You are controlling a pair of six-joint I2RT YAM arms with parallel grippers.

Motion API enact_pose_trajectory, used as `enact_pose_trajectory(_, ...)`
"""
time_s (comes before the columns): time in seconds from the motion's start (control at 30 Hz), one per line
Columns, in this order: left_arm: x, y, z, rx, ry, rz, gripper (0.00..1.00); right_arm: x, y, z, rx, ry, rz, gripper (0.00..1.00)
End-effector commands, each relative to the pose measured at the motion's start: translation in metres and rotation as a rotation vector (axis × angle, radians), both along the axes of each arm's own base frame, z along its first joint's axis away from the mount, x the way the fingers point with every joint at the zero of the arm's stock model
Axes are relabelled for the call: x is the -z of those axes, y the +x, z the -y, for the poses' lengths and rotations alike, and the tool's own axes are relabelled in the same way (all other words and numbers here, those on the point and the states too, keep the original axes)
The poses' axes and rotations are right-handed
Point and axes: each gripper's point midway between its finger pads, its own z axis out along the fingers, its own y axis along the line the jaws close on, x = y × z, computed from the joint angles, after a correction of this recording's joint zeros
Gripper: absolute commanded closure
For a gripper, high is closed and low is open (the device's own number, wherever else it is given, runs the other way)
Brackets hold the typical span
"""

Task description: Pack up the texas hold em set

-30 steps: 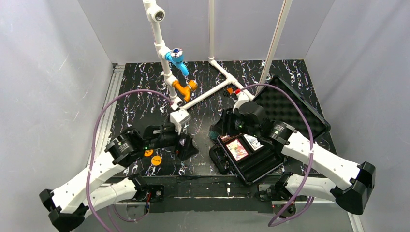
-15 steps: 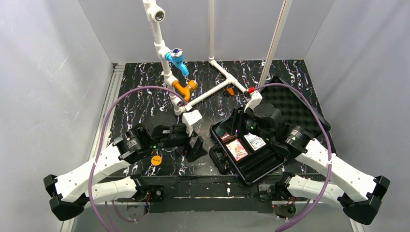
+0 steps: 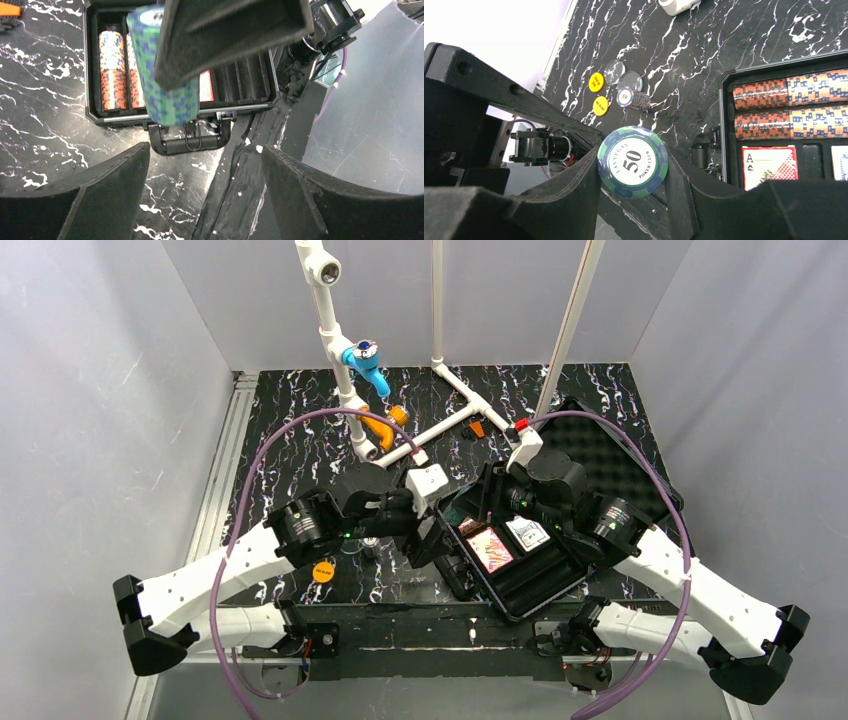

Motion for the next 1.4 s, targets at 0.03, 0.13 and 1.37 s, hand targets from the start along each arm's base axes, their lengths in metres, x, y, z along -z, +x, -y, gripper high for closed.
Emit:
enact_pose_trajectory(0.03,-0.027,0.013,0.021,-0.015,-0.067,0.085,0.23,-0.055,-0.003,-0.009,-0.013,0.182,0.048,0.99)
enact_pose_trajectory(0.13,-0.029,0.021,0.025,-0.047,-0.075,0.106,0.27,-0.055,-0.005,-0.011,-0.018,0.198,0.030,0.99)
enact_pose_trajectory(1.37,-0.020,0.054,0.044,-0.209,-0.145,0.149,0.94,-0.079,-0.015,-0.020,-0.027,0.358,-0.048,0.99)
